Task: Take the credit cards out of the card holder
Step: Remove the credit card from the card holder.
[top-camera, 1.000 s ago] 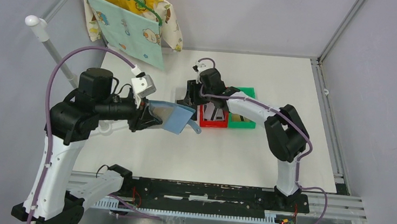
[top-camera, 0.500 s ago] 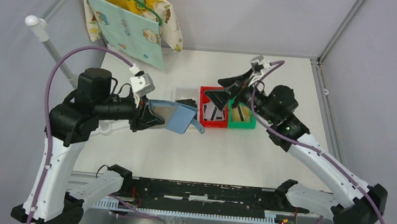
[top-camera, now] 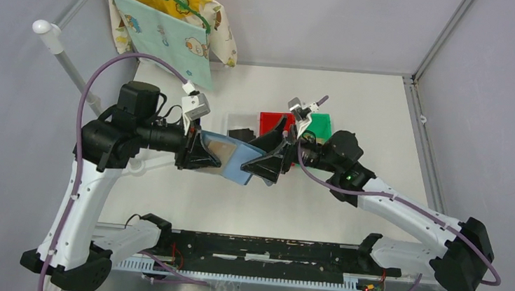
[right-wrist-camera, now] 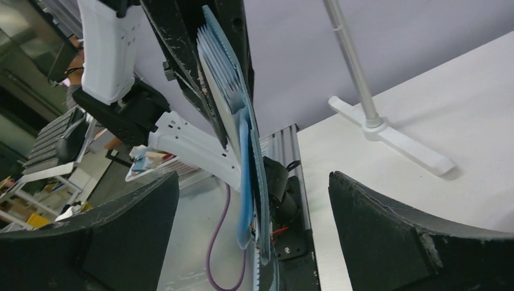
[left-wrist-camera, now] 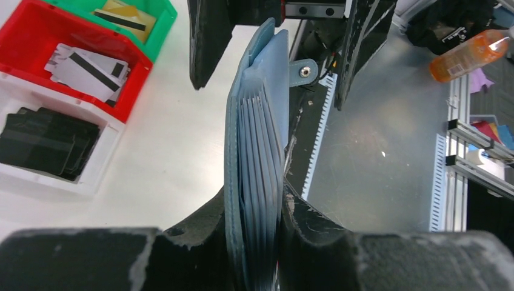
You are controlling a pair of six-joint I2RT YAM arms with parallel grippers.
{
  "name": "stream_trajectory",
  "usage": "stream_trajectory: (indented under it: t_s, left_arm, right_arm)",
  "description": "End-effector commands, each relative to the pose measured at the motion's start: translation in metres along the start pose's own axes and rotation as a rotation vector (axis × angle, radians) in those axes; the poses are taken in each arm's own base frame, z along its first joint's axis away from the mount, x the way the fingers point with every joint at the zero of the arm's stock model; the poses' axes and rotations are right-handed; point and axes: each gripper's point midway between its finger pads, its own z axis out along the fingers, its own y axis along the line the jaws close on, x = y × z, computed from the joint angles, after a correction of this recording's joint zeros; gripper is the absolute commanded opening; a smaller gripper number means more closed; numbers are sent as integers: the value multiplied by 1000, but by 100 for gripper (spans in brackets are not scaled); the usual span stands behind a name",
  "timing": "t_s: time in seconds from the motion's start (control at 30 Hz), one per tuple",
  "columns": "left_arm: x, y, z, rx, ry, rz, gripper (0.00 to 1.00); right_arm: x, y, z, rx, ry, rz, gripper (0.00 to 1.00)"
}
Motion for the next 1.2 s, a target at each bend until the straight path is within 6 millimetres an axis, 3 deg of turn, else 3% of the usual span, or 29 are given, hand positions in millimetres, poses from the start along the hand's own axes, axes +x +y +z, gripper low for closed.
stream_trajectory:
  t_s: [0.0,0.3,0.5,0.7,0.83,0.9,1.17]
  left_arm:
    - [-10,-21,-5,90,-34,20,2]
    - [-8,-37,-4,213,-3,-31,2]
    - [-6,-36,-2,238,16,-53,2]
    - [-8,-31,1,230,27,-79,17]
    - [-7,-29,1,215,32,-74,48]
    - [-8,-28,0,202,33,-70,56]
    - [-6,-37,-7,219,41,-31,56]
  right_arm:
    - [-14,32,7,-123,-41,-47,98]
    - [-1,37,21,-142,-27,28,60]
    - [5,43,18,-155,-52,47,44]
    - [11,32,14,-106,-72,94,8]
    - [17,24,9,-79,-99,136,0]
    - [20,21,8,-68,-102,147,0]
    - [17,12,1,-31,-128,169,0]
